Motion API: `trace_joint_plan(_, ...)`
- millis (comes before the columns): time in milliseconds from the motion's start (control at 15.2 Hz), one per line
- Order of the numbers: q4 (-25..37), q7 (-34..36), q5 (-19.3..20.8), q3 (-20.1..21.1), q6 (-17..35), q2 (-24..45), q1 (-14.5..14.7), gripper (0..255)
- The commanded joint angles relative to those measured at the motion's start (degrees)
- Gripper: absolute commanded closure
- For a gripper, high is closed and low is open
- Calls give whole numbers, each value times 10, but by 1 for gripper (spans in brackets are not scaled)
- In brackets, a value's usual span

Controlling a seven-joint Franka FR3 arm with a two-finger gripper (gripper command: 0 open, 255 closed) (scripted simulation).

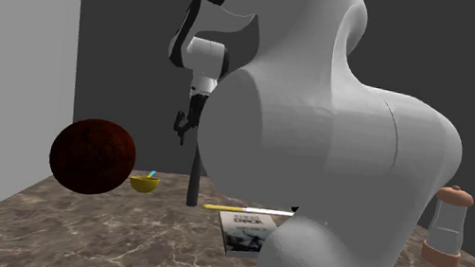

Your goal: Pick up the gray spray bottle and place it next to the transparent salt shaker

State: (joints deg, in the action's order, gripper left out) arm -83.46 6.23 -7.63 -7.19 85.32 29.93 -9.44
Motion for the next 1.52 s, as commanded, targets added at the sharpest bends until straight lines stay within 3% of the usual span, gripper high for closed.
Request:
trace_joint_plan(0,-27,0,-1,1,15,18,1,0)
trace_joint_plan(264,-76,-1,-1,3,53,8,4,0)
trace_joint_plan(792,-76,0,0,6,53,7,2,0)
trace_joint_plan(858,-84,-1,0,6,57,3,2,255)
trace_joint_plan(1452,-76,0,0,6,53,7,2,255)
